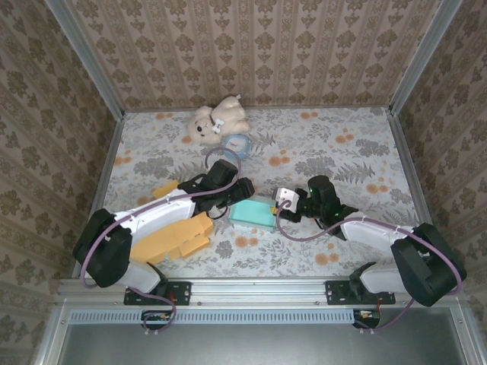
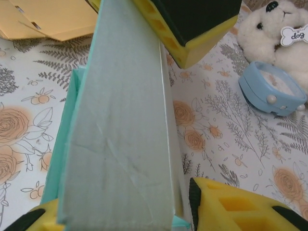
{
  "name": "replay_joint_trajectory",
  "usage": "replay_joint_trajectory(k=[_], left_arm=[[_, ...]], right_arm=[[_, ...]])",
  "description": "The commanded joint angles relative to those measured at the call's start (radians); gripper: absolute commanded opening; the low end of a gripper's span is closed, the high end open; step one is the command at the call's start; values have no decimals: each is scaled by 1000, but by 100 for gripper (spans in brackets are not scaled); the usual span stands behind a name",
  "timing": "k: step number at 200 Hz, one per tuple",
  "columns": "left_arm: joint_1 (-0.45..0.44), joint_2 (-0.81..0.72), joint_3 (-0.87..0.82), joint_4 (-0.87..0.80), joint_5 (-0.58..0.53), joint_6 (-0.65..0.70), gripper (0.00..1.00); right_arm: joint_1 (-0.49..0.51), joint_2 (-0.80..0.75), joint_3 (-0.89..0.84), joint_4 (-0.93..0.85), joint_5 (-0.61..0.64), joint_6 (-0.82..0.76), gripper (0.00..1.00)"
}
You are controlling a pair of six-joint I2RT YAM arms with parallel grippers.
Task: Fold the paper box
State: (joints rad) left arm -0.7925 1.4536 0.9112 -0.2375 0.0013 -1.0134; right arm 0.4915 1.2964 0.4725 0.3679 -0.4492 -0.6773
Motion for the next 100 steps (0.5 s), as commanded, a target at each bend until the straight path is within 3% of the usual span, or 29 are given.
replay_joint_trajectory(k=[1, 57, 100], left_arm=[[-19, 2, -38, -26, -18, -23, 74], [-46, -15, -41, -5, -24, -59, 68], [-99, -11, -8, -60, -114, -53, 67]], right_arm=[[18, -32, 15, -39, 79, 16, 44], [52, -94, -20, -36, 156, 66, 41], [80, -106, -18, -62, 195, 75, 40]])
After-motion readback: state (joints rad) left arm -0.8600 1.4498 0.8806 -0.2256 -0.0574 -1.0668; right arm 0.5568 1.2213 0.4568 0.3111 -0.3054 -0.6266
